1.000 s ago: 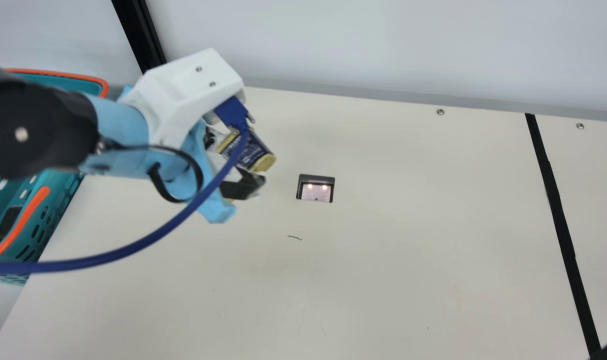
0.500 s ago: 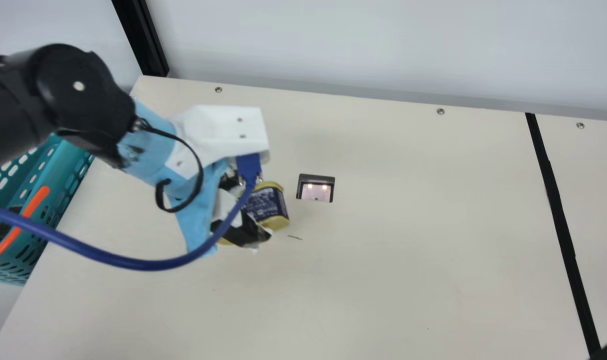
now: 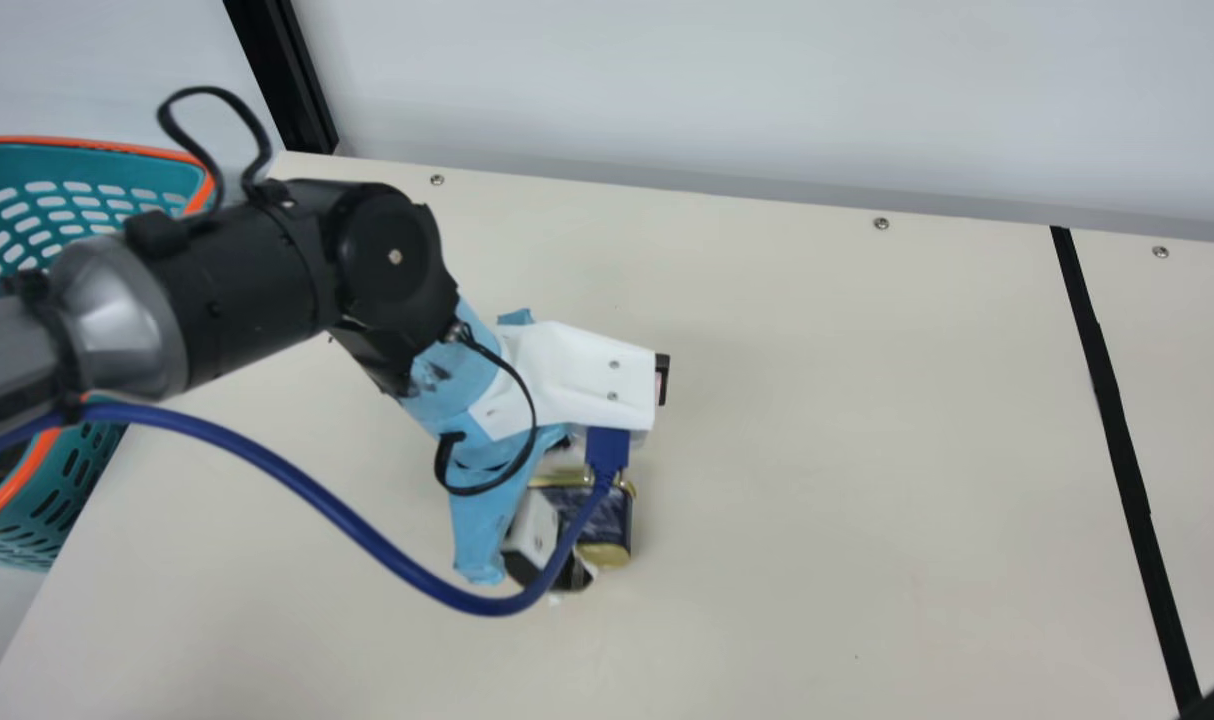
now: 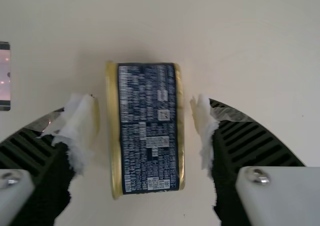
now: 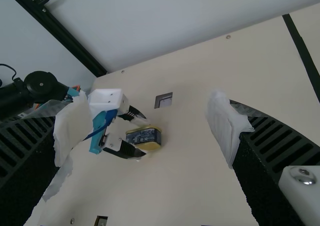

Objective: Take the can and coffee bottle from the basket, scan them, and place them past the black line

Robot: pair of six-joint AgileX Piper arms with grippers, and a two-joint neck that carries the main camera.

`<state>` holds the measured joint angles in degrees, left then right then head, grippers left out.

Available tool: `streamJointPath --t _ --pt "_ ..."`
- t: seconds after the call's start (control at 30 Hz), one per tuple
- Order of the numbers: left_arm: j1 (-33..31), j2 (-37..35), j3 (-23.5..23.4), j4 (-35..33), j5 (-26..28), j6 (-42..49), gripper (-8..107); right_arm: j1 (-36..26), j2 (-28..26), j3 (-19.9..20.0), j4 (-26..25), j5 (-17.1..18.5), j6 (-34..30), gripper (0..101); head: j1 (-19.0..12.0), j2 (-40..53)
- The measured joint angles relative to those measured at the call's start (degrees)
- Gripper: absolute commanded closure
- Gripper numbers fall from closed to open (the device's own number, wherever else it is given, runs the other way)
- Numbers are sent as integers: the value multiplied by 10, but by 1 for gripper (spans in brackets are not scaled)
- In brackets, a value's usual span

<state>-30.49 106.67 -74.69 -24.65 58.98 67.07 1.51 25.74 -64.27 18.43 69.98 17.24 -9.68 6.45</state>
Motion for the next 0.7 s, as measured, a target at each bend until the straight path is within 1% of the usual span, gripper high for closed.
streamJointPath --t 0.07,0.2,0.37,0.43,0.57,0.67,0.7 --pt "-3 0 -1 0 -5 1 9 0 0 0 0 0 0 0 0 0" --pt "2 -20 5 -21 -25 7 9 0 0 0 0 0 0 0 0 0" --pt "30 -81 41 -78 -75 22 9 0 17 -1 10 -6 -20 0 0 0" --pt "44 -110 61 -100 -98 29 9 4 35 0 11 -18 -33 0 0 0" --pt "77 -173 112 -144 -150 49 9 17 77 9 22 -55 -66 0 0 0" --pt "100 -215 152 -173 -192 63 9 27 116 13 27 -85 -94 0 0 0" --pt "109 -233 169 -183 -206 71 9 33 130 15 29 -100 -103 0 0 0"
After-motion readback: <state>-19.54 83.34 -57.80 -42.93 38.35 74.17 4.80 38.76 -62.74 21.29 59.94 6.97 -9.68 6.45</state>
